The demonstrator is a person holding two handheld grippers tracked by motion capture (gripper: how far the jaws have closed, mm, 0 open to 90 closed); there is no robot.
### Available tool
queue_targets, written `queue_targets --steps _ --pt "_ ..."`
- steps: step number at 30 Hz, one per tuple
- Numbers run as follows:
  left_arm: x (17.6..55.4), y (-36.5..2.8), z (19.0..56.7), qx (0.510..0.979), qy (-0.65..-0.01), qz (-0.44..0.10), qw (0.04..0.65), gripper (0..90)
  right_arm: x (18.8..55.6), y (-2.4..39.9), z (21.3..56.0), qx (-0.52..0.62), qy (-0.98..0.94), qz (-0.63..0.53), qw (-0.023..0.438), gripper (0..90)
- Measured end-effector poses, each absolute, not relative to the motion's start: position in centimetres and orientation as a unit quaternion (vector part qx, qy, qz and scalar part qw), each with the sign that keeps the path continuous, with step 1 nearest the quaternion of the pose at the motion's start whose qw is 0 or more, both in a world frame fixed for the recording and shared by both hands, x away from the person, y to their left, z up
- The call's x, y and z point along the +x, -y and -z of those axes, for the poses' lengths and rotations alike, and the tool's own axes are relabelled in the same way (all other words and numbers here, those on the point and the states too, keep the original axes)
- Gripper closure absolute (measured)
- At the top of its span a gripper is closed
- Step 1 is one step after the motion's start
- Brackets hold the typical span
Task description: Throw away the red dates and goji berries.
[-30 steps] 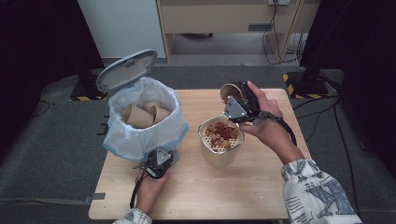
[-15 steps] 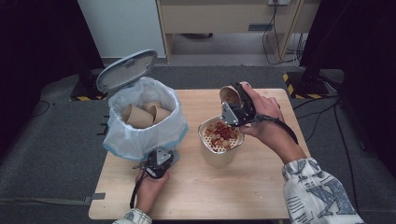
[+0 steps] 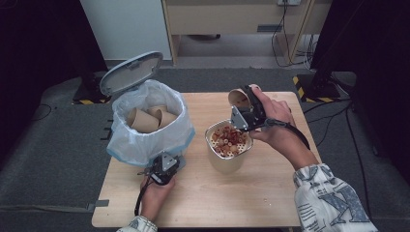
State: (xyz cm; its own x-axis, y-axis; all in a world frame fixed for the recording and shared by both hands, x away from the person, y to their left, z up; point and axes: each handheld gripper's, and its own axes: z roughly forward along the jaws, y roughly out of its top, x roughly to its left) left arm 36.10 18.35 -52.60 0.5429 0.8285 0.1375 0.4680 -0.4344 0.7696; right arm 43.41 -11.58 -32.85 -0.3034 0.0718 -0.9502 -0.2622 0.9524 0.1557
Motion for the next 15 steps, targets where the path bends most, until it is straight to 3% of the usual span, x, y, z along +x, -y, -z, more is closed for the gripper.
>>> queue_targets --steps 15 --pt "36.10 -18.34 52.61 0.806 -0.402 -0.259 0.348 89.1 43.17 11.43 33.12 -0.089 -0.786 -0.106 0.602 30.6"
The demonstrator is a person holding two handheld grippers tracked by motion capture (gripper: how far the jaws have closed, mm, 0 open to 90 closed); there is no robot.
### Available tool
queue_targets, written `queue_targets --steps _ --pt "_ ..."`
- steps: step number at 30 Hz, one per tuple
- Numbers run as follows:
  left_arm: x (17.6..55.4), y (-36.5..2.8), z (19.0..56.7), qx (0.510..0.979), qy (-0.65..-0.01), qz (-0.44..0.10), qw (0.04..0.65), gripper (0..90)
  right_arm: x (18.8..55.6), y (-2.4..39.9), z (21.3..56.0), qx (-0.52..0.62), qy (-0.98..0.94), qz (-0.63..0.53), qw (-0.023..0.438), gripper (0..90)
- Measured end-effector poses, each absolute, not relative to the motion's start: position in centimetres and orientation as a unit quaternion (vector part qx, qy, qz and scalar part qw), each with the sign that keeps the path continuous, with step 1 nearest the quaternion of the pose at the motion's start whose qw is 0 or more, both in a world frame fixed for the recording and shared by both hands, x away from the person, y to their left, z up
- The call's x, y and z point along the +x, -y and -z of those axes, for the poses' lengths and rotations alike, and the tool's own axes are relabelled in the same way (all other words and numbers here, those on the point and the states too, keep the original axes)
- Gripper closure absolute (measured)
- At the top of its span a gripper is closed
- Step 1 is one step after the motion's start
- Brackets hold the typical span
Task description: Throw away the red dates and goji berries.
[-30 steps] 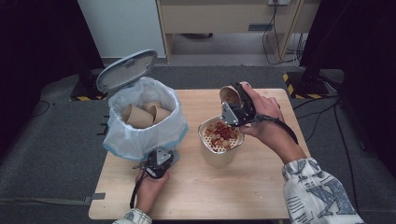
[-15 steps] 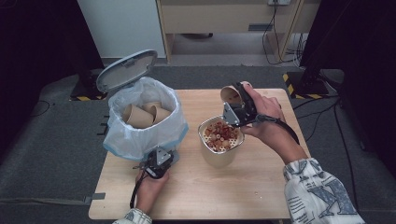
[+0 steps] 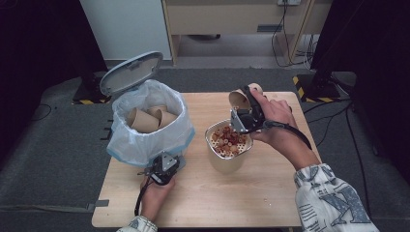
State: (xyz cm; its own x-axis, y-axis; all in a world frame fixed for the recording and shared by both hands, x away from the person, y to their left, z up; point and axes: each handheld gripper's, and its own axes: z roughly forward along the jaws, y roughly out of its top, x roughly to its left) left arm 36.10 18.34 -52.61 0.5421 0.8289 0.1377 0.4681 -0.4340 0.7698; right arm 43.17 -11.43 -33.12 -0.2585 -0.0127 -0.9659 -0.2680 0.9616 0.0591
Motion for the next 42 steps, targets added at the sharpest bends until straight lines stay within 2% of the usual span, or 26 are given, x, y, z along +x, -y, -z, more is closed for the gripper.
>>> queue_targets --steps 42 --pt "36.08 -18.33 52.61 0.806 -0.402 -0.260 0.348 89.1 42.69 11.42 32.92 -0.121 -0.768 -0.072 0.625 30.6"
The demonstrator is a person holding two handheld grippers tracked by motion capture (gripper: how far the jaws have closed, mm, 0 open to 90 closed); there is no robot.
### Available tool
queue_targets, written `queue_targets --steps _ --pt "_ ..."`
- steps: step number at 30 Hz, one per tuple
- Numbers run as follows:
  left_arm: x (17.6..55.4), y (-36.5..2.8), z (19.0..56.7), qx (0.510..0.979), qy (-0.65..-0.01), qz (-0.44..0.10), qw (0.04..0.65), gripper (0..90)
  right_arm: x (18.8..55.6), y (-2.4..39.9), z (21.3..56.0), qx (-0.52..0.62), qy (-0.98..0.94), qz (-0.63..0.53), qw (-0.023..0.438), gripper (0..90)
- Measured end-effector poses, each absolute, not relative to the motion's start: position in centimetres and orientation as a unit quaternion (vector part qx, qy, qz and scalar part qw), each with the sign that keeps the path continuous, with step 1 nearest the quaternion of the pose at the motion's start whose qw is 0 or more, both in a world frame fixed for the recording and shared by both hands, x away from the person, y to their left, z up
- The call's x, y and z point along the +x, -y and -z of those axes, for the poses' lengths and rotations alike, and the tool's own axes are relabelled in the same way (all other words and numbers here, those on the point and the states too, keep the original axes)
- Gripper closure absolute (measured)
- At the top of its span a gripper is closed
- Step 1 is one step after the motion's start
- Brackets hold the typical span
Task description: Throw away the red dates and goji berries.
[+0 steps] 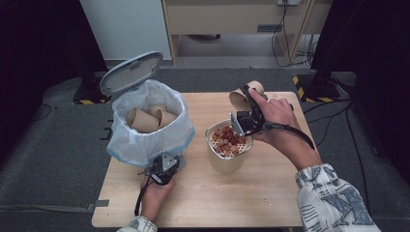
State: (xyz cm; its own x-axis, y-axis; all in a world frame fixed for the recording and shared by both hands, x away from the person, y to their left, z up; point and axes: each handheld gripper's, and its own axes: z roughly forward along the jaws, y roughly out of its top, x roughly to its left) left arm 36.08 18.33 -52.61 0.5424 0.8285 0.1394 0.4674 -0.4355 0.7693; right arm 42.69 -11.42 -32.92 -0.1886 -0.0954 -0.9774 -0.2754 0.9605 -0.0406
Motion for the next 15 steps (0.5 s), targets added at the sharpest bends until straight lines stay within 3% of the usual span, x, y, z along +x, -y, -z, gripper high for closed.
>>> queue_targets --steps 15 --pt "36.1 -18.3 52.6 0.806 -0.402 -0.260 0.347 89.1 42.8 11.4 31.7 -0.142 -0.751 -0.041 0.643 30.6"
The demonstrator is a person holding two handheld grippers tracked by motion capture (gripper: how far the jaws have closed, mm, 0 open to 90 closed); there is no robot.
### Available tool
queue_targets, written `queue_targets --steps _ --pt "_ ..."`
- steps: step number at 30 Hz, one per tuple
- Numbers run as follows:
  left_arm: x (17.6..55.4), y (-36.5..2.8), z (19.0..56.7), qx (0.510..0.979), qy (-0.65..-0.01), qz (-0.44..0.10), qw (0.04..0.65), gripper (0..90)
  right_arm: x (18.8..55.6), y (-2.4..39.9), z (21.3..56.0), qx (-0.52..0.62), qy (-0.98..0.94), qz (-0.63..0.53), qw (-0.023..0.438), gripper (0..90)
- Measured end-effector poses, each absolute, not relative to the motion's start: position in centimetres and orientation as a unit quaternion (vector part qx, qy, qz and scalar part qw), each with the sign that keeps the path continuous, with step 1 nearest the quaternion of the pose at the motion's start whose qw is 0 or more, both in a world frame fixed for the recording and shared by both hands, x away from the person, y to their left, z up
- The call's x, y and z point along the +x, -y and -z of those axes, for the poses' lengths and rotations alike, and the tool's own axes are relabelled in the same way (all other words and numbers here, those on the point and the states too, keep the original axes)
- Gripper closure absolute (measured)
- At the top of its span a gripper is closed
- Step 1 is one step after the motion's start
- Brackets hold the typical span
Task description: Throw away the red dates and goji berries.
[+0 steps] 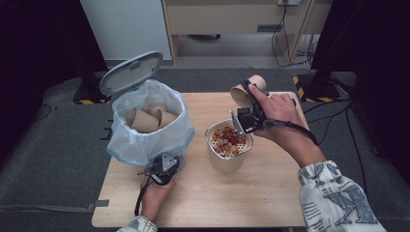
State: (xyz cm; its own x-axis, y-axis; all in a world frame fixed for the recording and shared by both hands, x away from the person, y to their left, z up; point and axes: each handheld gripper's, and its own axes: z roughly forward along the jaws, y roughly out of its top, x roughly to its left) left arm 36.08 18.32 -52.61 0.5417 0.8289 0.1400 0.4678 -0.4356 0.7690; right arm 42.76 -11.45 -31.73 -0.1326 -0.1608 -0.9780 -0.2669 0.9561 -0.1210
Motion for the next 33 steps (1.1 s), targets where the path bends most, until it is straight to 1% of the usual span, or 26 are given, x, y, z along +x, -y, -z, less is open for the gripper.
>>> queue_targets --steps 19,25,33 --pt "36.08 -18.32 52.61 0.806 -0.402 -0.260 0.347 89.1 42.54 11.20 32.02 -0.167 -0.738 -0.020 0.654 30.6" --pt "36.08 -18.32 52.61 0.807 -0.402 -0.260 0.347 89.1 42.53 11.17 32.02 -0.160 -0.740 -0.025 0.652 30.6" --pt "36.08 -18.32 52.61 0.806 -0.402 -0.260 0.347 89.1 42.73 11.52 32.28 -0.140 -0.757 -0.049 0.636 30.6"
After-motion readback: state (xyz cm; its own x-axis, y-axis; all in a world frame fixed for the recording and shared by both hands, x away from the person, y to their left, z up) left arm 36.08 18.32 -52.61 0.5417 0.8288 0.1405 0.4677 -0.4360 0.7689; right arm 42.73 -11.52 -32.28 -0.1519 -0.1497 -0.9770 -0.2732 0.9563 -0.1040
